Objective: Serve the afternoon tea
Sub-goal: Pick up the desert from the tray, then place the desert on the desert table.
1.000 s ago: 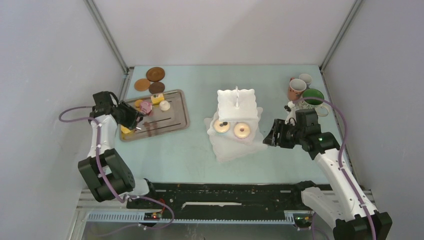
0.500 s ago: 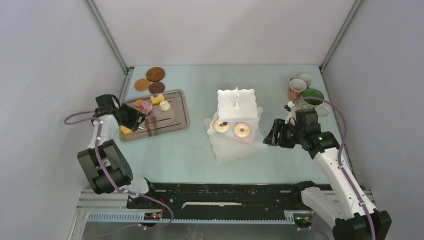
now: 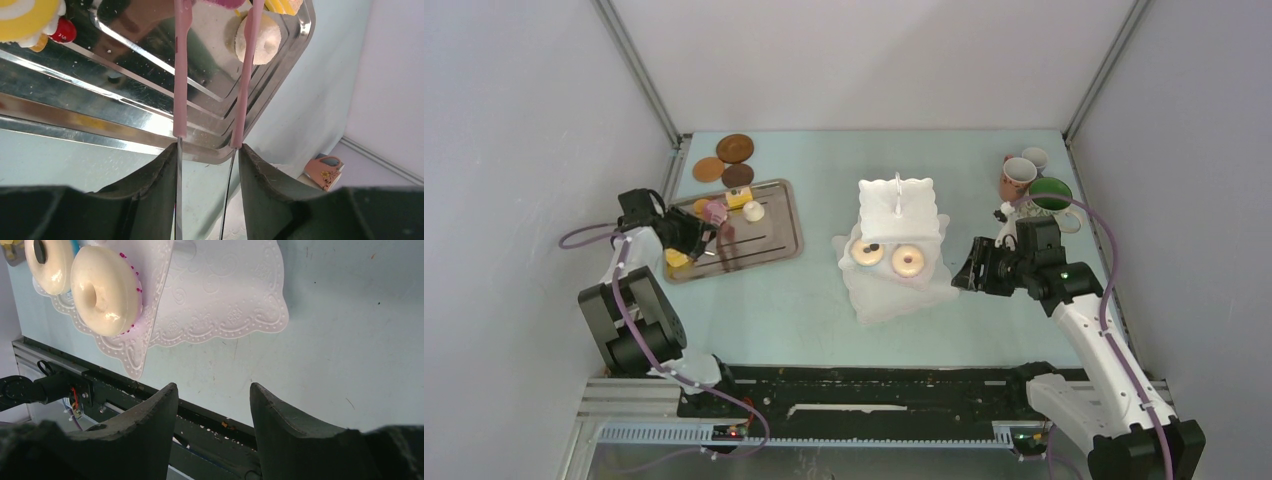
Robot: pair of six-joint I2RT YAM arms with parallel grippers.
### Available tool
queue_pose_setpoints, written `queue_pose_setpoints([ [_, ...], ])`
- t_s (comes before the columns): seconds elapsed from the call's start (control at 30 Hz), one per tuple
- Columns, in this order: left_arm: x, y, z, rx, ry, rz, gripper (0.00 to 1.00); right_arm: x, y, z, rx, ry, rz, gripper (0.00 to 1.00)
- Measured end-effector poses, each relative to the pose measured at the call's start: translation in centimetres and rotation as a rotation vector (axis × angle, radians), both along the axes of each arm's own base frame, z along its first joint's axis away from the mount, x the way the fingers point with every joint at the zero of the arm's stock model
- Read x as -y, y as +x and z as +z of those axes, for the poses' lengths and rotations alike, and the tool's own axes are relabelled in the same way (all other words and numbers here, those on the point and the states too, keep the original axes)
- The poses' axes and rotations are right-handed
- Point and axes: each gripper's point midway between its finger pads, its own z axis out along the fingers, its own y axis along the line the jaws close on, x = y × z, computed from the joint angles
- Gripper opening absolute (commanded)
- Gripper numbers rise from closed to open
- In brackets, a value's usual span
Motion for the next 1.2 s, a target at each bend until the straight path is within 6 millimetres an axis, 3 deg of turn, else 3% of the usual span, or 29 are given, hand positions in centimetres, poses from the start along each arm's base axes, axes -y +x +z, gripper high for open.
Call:
queue_pose_setpoints([
  [0.43, 0.1, 0.6, -0.2, 0.028, -0.016, -0.003, 0.19, 0.1, 0.1, -0.2, -0.011, -0.002, -0.004, 0.58],
  [0.63, 0.3, 0.3, 0.3, 0.042, -0.006, -0.012, 0.12, 0.1, 0.1, -0.2, -0.012, -0.001, -0.003, 0.58],
  [0.9, 1.0, -1.7, 1.8, 0.056, 0.037, -0.053, 0.02, 0.0, 0.1, -0.2, -0.011, 0.001, -0.003, 0.58],
  [1.2, 2.7, -5.3, 2.3, 0.057, 0.081, -0.15, 0.03, -0.2, -0.1, -0.1, -0.01, 0.001, 0.009, 0.58],
])
